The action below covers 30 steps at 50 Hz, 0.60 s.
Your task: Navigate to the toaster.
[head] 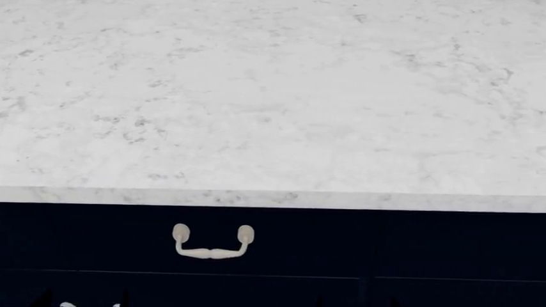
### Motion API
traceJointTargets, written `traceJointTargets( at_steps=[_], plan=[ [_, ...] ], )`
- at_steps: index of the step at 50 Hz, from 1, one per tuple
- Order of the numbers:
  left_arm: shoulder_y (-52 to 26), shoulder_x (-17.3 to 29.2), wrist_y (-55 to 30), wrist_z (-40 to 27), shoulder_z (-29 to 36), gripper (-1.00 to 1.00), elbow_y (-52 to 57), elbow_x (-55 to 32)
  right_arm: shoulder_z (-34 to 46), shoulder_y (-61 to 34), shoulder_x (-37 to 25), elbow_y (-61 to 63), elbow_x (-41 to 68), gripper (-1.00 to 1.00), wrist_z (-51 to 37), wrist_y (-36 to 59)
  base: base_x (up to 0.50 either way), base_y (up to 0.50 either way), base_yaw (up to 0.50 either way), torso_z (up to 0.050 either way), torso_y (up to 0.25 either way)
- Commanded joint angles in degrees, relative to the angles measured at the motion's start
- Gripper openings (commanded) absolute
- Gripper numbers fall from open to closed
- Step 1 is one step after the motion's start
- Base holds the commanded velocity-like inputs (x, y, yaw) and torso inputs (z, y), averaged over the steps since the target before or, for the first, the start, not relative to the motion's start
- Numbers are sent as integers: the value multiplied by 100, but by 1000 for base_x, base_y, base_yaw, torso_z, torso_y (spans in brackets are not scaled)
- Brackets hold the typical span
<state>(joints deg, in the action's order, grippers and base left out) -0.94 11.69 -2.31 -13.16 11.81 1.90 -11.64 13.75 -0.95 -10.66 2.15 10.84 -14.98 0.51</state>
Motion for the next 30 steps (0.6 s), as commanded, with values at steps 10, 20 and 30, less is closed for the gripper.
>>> traceJointTargets(
  at_steps=[10,20,30],
  plan=[
    [-7,49,4,-34,47,100,3,-60,66,-20,-43,-2,51,100,-52,14,-3,-456,0,0,0],
    [-1,50,39,-80,92,100,-2,-39,75,-30,-75,-34,90,100,-60,-21,-5,-468,0,0,0],
    [-7,71,64,-95,112,100,-14,-62,108,-39,-89,-52,88,100,-86,-41,-2,-474,0,0,0]
  ],
)
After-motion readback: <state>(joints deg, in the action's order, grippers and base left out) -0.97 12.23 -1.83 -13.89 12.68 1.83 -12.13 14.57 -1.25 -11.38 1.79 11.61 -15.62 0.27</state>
